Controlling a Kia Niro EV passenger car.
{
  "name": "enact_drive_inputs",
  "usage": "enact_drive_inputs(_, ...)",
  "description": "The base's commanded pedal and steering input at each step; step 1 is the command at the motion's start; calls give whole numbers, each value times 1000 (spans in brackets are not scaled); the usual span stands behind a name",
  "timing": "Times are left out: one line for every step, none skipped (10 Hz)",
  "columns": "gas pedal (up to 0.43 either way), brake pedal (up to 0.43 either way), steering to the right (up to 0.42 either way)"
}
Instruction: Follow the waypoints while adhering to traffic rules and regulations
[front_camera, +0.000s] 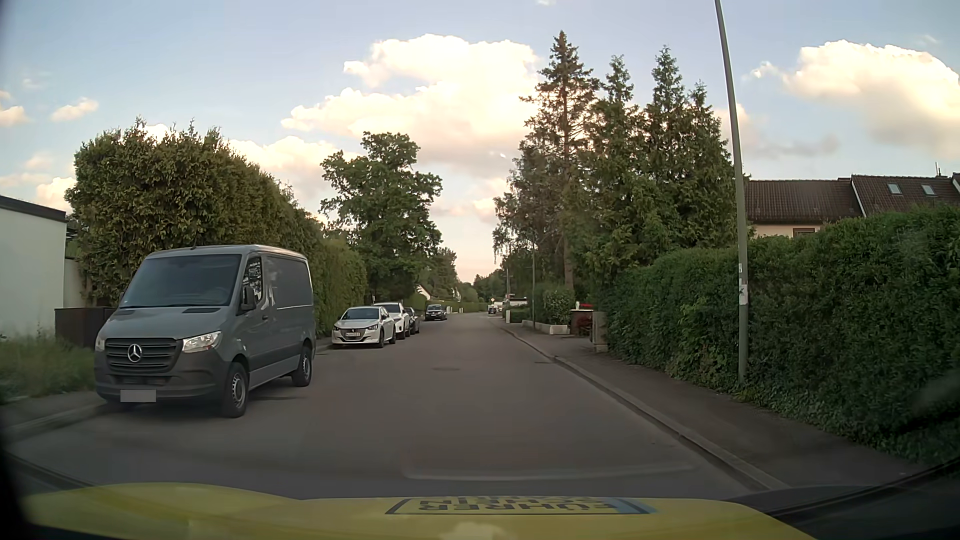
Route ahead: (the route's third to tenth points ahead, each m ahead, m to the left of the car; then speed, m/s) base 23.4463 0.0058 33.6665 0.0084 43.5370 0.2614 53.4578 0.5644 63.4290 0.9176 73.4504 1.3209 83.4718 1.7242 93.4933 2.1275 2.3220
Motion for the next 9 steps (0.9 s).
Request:
enact_drive_inputs(98,0,99)
enact_drive_inputs(98,0,84)
enact_drive_inputs(98,0,61)
enact_drive_inputs(98,0,33)
enact_drive_inputs(98,0,11)
enact_drive_inputs(98,0,-13)
enact_drive_inputs(98,0,-33)
enact_drive_inputs(98,0,-44)
enact_drive_inputs(98,0,-45)
